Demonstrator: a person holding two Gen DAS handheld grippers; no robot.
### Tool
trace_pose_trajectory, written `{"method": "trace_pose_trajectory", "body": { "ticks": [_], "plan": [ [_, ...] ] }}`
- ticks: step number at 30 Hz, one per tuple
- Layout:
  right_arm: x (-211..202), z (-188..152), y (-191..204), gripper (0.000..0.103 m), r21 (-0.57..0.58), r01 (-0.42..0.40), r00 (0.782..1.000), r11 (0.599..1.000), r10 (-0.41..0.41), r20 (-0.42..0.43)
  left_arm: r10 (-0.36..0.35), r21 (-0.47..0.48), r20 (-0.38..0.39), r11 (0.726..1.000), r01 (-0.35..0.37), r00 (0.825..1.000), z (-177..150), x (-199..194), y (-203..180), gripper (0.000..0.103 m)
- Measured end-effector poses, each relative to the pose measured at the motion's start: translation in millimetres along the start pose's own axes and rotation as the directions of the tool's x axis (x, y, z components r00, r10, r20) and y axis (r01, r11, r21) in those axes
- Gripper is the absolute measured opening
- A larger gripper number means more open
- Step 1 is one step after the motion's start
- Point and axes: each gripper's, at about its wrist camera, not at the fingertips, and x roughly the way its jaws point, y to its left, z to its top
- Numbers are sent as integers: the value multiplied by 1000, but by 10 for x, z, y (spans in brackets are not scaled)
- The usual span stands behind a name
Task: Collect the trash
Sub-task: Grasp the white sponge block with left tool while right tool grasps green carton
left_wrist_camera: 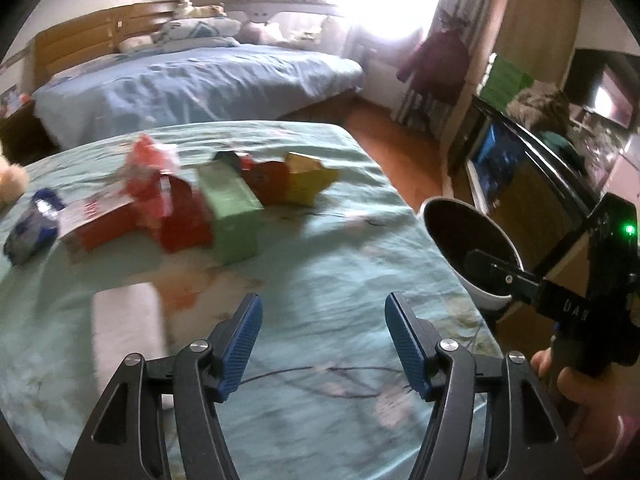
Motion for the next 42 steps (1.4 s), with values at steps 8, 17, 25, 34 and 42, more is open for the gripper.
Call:
{"method": "trace_pose_trajectory", "body": {
  "ticks": [8,17,25,34,42],
  "plan": [
    [141,-81,360,80,-59,-48,998,997,46,-38,63,-66,40,996,-60,997,-138,-341,331,65],
    [286,-132,649,80,-113,-82,995,990,74,-72,147,-136,71,981,-136,987,-295,-578,672,68],
    [463,-152,881,80,-158,-111,991,981,96,-97,151,-178,21,973,-144,988,-393,-494,793,68],
    [673,-132,1016,80,-180,-121,988,976,100,-120,204,-128,-21,970,-205,979,-418,-175,798,56],
    [914,-90,1250,78,-230,-139,985,963,111,-132,168,-143,7,976,-166,986,-273,-133,994,48]
  ]
}}
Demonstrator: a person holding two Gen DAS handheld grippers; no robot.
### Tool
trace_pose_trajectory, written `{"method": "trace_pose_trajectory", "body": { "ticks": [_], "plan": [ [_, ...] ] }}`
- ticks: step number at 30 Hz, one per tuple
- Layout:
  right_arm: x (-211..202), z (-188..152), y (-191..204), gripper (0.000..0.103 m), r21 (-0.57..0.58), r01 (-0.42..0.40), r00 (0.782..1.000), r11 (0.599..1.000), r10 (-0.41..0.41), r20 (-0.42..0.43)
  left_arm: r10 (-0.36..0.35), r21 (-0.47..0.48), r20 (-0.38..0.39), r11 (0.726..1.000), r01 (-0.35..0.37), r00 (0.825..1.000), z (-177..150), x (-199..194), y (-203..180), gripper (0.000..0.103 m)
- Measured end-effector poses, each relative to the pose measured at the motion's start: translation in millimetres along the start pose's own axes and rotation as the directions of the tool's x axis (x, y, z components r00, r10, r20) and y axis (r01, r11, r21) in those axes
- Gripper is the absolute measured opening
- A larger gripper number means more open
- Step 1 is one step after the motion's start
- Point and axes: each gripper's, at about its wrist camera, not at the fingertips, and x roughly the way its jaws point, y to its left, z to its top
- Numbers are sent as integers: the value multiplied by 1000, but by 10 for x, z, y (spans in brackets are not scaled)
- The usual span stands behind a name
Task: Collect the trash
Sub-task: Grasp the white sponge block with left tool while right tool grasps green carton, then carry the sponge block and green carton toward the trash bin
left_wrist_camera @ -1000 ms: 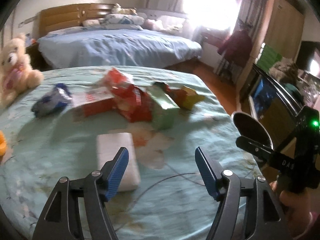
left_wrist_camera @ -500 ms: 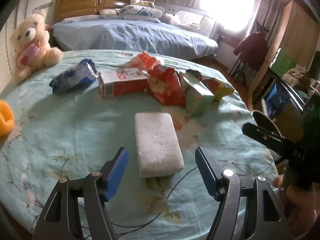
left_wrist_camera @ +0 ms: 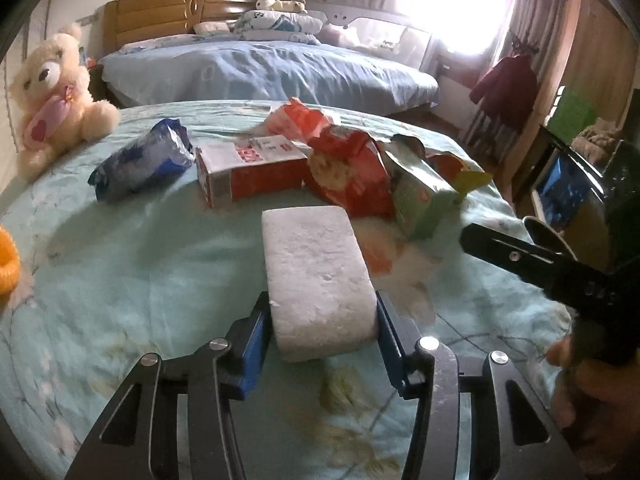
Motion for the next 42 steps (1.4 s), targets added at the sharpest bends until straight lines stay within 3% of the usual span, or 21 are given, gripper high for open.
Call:
{"method": "trace_pose_trajectory", "body": {
  "ticks": [6,8,14,16,17,27,42],
  "plan": [
    [292,155,70,54,-20,2,1000,1000,-2,-20,-7,-58,-12,998,6,1000,11,70,196,51],
    [396,197,62,50,-13,8,999,1000,-8,-33,-9,-65,-18,998,8,1000,22,94,222,53],
    [541,299,12,49,24,5,999,1000,-4,-43,-2,-63,-27,998,0,1000,67,157,193,58],
    [520,304,-4,36,32,-5,999,999,6,-33,7,-54,-29,998,-8,1000,76,161,167,55],
    [491,292,-15,34,33,-15,999,999,16,-30,8,-49,-28,999,-10,1000,80,165,155,52],
    [21,1,-156,33,45,-29,1000,999,29,-5,-51,0,-23,999,51,998,31,105,-97,46],
    [-665,-289,-734,31,150,47,995,988,-60,81,-134,110,-48,984,138,990,75,168,-672,46]
  ]
}}
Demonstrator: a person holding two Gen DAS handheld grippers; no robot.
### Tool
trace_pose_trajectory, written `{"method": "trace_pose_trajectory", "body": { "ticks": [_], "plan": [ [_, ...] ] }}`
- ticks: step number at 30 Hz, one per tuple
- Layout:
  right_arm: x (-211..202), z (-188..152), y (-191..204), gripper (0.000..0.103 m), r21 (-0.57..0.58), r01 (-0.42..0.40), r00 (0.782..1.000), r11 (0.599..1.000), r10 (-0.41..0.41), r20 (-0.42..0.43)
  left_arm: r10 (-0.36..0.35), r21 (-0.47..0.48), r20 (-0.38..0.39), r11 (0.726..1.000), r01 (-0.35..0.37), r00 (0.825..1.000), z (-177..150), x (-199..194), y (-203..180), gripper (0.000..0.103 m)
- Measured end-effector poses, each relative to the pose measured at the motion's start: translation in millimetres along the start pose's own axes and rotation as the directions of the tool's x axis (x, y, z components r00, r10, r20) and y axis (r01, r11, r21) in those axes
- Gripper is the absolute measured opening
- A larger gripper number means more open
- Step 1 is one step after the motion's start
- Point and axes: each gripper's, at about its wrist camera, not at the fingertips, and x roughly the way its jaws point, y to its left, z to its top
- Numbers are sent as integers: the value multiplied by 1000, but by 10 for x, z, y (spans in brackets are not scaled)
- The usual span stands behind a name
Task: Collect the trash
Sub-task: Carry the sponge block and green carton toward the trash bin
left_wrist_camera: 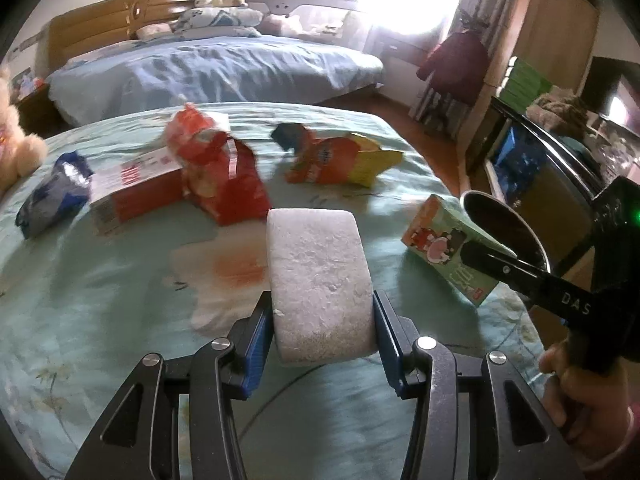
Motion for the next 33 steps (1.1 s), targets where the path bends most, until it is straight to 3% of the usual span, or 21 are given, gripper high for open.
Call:
{"method": "trace_pose_trajectory", "body": {
  "ticks": [17,33],
  "plan": [
    [-521,18,-573,31,93,108,989,990,-117,88,-97,128,-38,987,101,995,207,362,-679,46],
    [-806,51,-1044,31,159,191,969,969,-212,127,-137,218,-68,964,149,988,369,693,-1226,46]
  ]
}}
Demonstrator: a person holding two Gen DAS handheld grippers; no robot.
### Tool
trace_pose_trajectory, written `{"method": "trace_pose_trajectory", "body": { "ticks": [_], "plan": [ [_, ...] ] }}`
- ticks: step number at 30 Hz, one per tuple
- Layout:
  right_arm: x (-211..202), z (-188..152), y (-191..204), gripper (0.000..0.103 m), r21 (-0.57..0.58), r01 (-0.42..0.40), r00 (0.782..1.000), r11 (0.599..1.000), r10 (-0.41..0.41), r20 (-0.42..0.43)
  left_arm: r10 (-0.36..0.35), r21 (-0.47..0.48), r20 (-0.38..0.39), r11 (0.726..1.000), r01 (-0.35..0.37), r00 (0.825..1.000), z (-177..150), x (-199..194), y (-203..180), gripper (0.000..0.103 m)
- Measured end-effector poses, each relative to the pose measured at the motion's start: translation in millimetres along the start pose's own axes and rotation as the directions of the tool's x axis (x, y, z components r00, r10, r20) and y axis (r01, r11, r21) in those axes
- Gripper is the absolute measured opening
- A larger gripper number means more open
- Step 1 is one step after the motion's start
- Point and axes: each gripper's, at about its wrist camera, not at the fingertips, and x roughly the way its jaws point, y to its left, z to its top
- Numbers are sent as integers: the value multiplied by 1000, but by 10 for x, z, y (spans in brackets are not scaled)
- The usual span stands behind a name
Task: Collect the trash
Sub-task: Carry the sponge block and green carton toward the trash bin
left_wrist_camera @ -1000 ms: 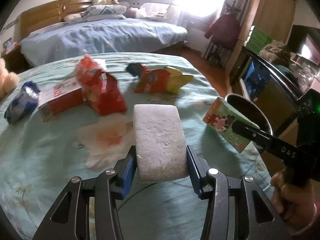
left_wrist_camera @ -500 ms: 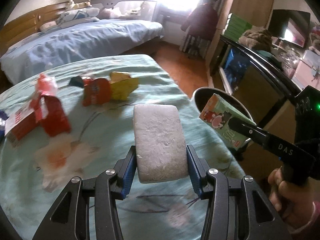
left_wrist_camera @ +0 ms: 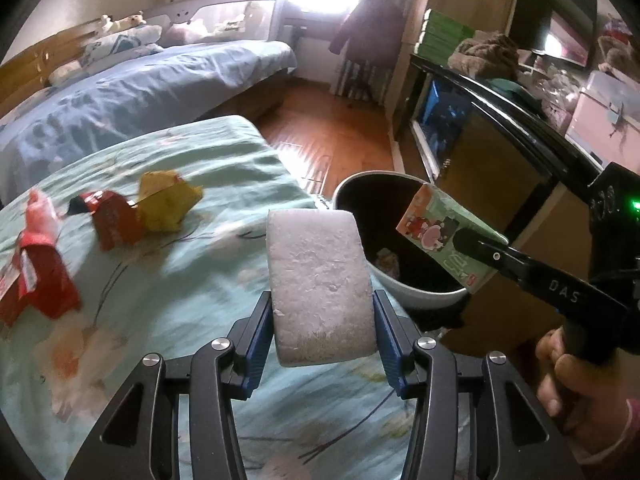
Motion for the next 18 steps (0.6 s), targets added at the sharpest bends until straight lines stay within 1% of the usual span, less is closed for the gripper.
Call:
{"method": "trace_pose_trajectory", "body": {
  "ticks": [8,18],
  "plan": [
    [-41,49,-234,31,31,38,999,999,-39,9,-39,53,-17,998,40,999,151,205,-177,47],
    [-30,108,-397,31,40,73,997,997,-74,9,-47,84,-50,995,51,998,301,508,-399,47]
  ]
}}
